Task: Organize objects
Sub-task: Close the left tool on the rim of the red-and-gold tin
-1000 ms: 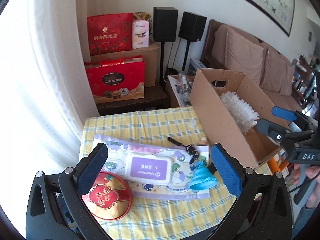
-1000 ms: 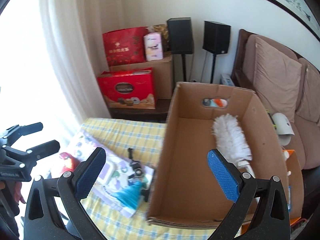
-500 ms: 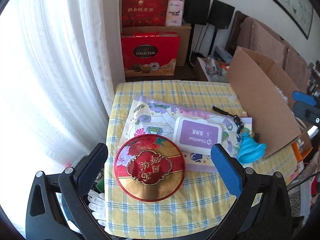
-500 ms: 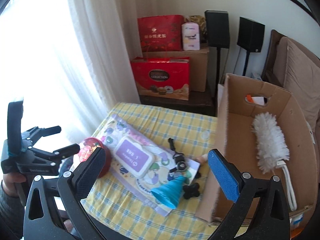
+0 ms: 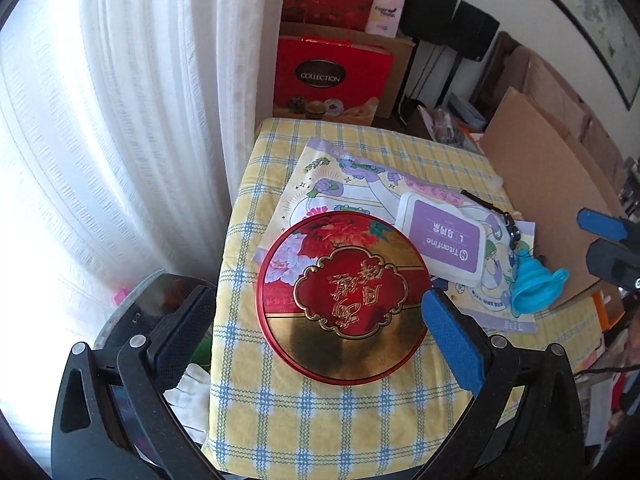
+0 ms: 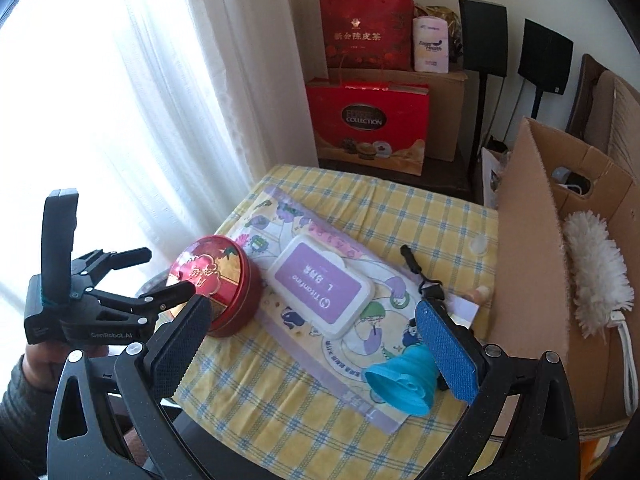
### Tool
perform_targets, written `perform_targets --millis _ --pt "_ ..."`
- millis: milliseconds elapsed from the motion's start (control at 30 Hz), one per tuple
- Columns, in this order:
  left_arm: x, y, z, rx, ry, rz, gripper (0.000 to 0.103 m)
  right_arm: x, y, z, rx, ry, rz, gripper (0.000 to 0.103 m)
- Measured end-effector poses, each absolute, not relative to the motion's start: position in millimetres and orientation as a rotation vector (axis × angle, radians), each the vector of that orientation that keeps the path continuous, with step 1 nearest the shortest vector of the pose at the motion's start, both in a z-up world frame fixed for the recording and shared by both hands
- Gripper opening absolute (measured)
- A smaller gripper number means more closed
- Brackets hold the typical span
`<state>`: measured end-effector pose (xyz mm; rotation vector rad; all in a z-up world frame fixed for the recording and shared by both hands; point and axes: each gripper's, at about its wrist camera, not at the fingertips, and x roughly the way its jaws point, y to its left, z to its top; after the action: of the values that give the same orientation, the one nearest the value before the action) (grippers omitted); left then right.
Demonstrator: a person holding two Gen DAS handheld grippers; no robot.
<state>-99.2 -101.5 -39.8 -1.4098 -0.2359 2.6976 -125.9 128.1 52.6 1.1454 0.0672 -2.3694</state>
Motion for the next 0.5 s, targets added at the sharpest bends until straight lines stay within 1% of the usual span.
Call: perform_targets --millis 167,267,300,333,367,400,433,500 --pt "-101.8 -121.8 -44.1 -1.421 -0.386 2.668 0.103 -136.3 111.9 33.9 1.178 -0.037 -2.294 0.101" --pt "-103.7 -134.5 -49.3 -1.425 -0.495 2.632 0.100 -143.4 101.7 17.8 1.213 -0.104 -2.236 0.094" --pt "-104.8 -138.0 -51.8 -1.429 -0.531 2.617 0.095 -145.8 97.8 12.7 1.226 -0.118 -2.221 0.089" --pt "-105.8 -140.7 -54.4 -1.433 -0.560 2.598 0.084 -148.3 94.5 7.9 1.238 -0.130 -2.207 0.081" --pt "-108.4 -143.1 -58.2 -1.449 -0.588 2.565 0.078 -150.5 91.6 3.5 1.249 -0.147 -2.193 0.076" --pt "-109.9 -144.0 -61.9 -1.464 -0.606 2.542 0.069 -153.3 88.7 -1.3 1.263 -0.166 -2.175 0.069" --pt "-111.4 -145.0 -65.3 -1.473 -0.629 2.518 0.066 -155.9 86.0 -6.0 1.277 -0.186 -2.154 0.067" --pt "-113.0 -148.0 -70.1 -1.472 -0.674 2.488 0.065 -160.2 81.1 -14.9 1.297 -0.220 -2.120 0.067"
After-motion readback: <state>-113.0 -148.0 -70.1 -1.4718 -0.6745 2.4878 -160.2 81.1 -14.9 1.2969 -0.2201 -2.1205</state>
